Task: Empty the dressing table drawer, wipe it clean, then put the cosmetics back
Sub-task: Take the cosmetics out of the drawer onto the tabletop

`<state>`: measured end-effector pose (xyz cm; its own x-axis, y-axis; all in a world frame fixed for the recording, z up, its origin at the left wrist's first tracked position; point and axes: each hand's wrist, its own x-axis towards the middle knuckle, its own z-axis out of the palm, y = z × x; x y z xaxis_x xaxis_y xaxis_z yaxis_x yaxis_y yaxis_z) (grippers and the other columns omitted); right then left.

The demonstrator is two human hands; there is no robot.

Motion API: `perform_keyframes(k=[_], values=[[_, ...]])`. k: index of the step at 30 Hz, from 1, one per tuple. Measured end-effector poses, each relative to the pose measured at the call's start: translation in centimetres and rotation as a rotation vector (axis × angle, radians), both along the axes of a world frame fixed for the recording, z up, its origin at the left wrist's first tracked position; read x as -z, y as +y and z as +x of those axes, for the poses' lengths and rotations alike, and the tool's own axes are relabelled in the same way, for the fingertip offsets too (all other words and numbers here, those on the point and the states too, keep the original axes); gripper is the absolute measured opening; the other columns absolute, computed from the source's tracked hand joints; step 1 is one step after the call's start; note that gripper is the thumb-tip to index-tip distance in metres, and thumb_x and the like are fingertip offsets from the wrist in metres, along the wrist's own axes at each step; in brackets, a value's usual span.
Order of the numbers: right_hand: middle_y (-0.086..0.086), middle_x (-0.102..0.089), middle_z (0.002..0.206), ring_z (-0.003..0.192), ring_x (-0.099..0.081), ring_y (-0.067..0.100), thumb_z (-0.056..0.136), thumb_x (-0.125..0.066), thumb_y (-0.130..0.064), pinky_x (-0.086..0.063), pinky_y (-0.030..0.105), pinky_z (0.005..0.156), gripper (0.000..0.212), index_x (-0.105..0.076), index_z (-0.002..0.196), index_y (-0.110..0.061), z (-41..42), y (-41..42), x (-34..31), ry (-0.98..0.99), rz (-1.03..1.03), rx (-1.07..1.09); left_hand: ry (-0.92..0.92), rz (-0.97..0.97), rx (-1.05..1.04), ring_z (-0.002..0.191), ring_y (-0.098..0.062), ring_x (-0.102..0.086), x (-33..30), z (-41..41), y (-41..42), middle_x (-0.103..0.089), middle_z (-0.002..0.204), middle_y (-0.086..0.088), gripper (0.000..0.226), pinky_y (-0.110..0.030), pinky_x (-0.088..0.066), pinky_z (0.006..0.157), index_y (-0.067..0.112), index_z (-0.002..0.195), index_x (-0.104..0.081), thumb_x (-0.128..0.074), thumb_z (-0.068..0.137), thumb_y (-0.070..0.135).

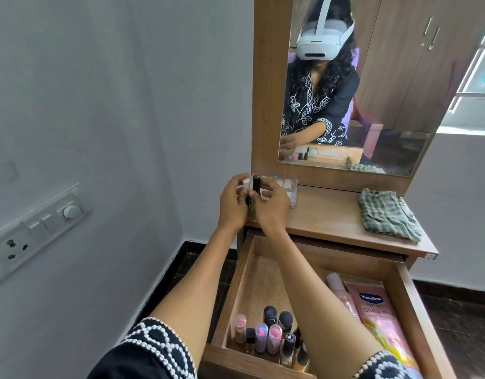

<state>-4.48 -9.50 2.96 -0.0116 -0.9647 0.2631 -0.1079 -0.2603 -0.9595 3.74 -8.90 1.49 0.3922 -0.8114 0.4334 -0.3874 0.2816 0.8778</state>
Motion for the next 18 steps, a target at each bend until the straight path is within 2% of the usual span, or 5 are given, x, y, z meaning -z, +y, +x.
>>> perform_keyframes(k=[5, 9, 11, 13, 18], values=[[-0.002, -0.061, 0.12, 0.1, -0.053, 0.008, 0.086, -0.066, -0.01, -0.041, 0.008, 0.074, 0.037, -0.059, 0.122, -0.017, -1.1, 0.1, -0.9, -0.013, -0.029, 0.042, -0.025, 0.015, 0.016, 0.122, -0.02, -0.047, -0.3, 0.1, 0.5, -0.046, 0.136, -0.01, 0.048, -0.026, -0.04, 0.103, 0.012, 0.139, -0.038, -0.042, 0.094, -0.006], [-0.003, -0.062, 0.112, 0.094, -0.055, 0.007, 0.085, -0.069, -0.013, -0.044, 0.011, 0.076, 0.035, -0.061, 0.118, -0.016, -2.9, 1.3, -1.2, -0.004, -0.089, 0.057, -0.031, 0.07, -0.003, 0.133, -0.024, -0.037, 0.2, -0.1, 1.3, -0.036, 0.145, -0.012, 0.058, -0.02, -0.029, 0.105, 0.011, 0.145, -0.026, -0.042, 0.093, -0.008], [-0.004, -0.064, 0.109, 0.095, -0.057, 0.01, 0.085, -0.069, -0.014, -0.046, 0.016, 0.078, 0.033, -0.062, 0.117, -0.016, -3.8, 1.9, -1.4, 0.02, -0.107, 0.05, -0.018, 0.073, -0.024, 0.135, -0.025, -0.034, 0.0, -0.2, 1.7, -0.032, 0.148, -0.011, 0.06, -0.031, -0.028, 0.113, 0.011, 0.147, -0.022, -0.043, 0.094, -0.006], [-0.007, -0.064, 0.105, 0.092, -0.059, 0.011, 0.085, -0.069, -0.016, -0.045, 0.011, 0.073, 0.031, -0.064, 0.115, -0.016, -4.6, 2.6, -1.7, 0.042, -0.114, 0.037, 0.02, 0.069, -0.068, 0.136, -0.025, -0.033, -0.3, -0.4, 2.4, -0.029, 0.15, -0.009, 0.061, -0.04, -0.028, 0.114, 0.013, 0.148, -0.02, -0.046, 0.095, 0.0], [-0.013, -0.063, 0.09, 0.076, -0.058, -0.003, 0.085, -0.068, -0.014, -0.046, 0.01, 0.067, 0.018, -0.066, 0.103, -0.016, -7.6, 5.2, -1.3, 0.07, -0.106, -0.008, 0.039, 0.043, -0.095, 0.128, -0.017, -0.044, -0.6, -1.8, 7.3, -0.046, 0.141, -0.004, 0.046, -0.032, -0.037, 0.107, 0.012, 0.14, -0.04, -0.051, 0.096, 0.014]])
